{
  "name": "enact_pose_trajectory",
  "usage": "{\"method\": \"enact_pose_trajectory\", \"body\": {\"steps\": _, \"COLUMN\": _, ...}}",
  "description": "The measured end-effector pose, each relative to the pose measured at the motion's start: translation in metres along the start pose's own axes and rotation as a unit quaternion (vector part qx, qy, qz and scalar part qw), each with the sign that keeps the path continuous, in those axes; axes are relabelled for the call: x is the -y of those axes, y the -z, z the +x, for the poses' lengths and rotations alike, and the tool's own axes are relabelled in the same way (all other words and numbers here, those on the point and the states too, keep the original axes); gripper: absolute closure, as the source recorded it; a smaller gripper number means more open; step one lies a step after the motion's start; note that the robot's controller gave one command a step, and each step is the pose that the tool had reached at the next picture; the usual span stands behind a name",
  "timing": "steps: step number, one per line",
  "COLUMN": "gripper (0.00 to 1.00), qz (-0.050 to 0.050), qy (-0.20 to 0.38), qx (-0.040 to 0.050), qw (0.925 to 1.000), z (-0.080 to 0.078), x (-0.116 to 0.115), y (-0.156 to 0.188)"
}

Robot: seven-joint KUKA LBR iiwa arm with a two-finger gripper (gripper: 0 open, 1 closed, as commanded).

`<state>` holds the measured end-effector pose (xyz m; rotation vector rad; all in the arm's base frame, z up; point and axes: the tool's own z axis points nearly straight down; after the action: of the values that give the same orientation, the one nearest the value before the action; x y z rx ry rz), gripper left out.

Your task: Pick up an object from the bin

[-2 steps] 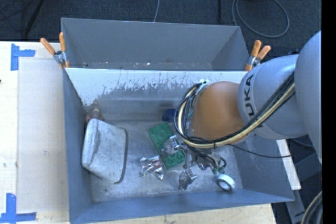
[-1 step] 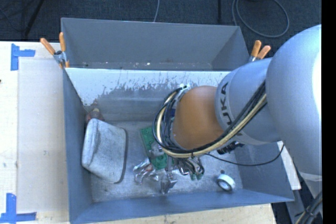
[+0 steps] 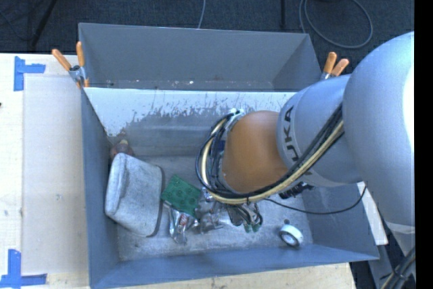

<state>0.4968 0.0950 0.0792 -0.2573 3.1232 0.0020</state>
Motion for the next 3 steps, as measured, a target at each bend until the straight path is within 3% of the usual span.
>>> {"method": "enact_pose_trajectory", "body": {"steps": 3, "gripper": 1.00, "qz": 0.000, "qy": 0.002, "qx": 0.0000, "qw": 1.0000, "z": 0.0000, "x": -0.0001, "y": 0.0001}}
